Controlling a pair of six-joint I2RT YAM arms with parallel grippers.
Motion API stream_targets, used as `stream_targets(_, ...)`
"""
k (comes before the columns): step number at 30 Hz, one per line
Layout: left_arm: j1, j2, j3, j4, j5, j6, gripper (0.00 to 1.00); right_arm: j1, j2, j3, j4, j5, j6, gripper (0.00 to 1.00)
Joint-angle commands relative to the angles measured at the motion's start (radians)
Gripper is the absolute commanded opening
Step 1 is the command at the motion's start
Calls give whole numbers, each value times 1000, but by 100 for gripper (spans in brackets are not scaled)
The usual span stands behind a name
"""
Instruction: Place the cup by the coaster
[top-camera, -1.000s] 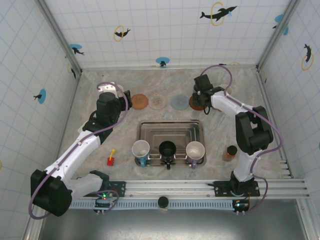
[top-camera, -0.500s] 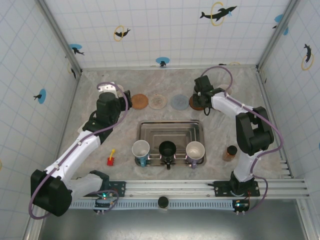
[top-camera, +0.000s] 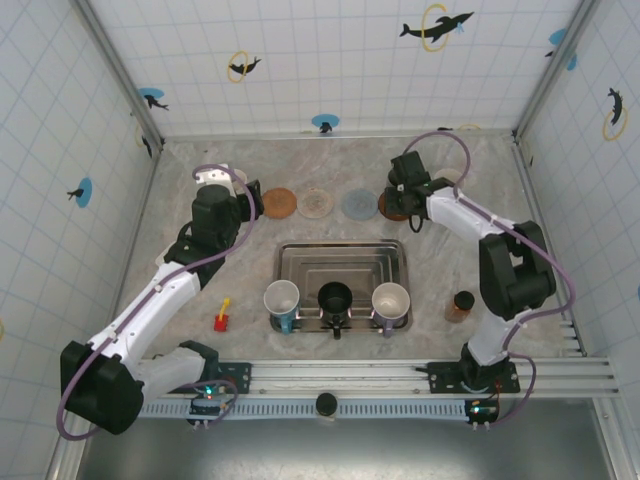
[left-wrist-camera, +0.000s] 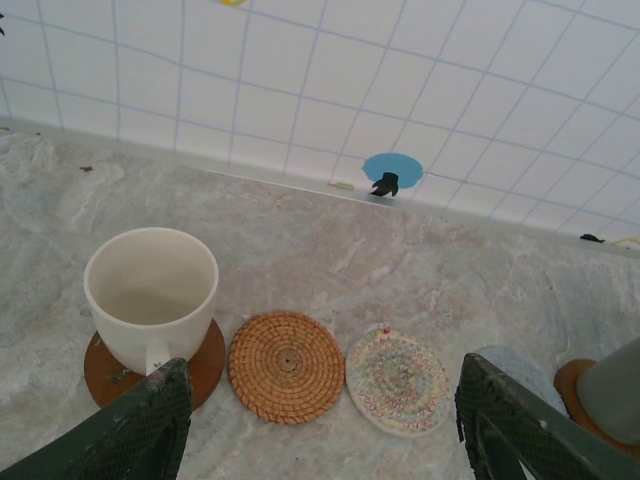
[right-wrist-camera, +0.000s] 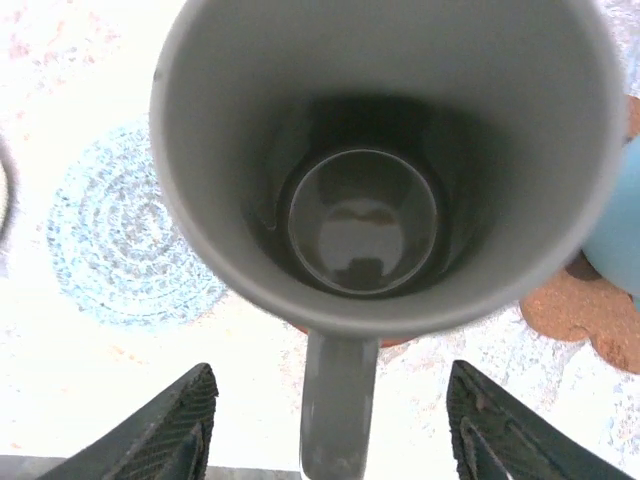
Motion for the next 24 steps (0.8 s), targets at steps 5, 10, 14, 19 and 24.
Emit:
stream_targets(5,-5,-25,13,-1,1,18,70,23,-151,-58,-8,46,21,68)
stream_targets(10,-4,-29,16,-12,-7,18,70,37,-277,-95,11,77,51,71)
stream_targets(14,-6,-20,23,-19,-7,15,70,57,-383,-112,56,90,78,73)
stream_targets(19,-7,-11,30,-20,2,2,70,99,-492,-152,166,133,137,74)
stream_targets(24,-6,3,31,-4,19,-7,70,157,-524,-251,356,138,229,75)
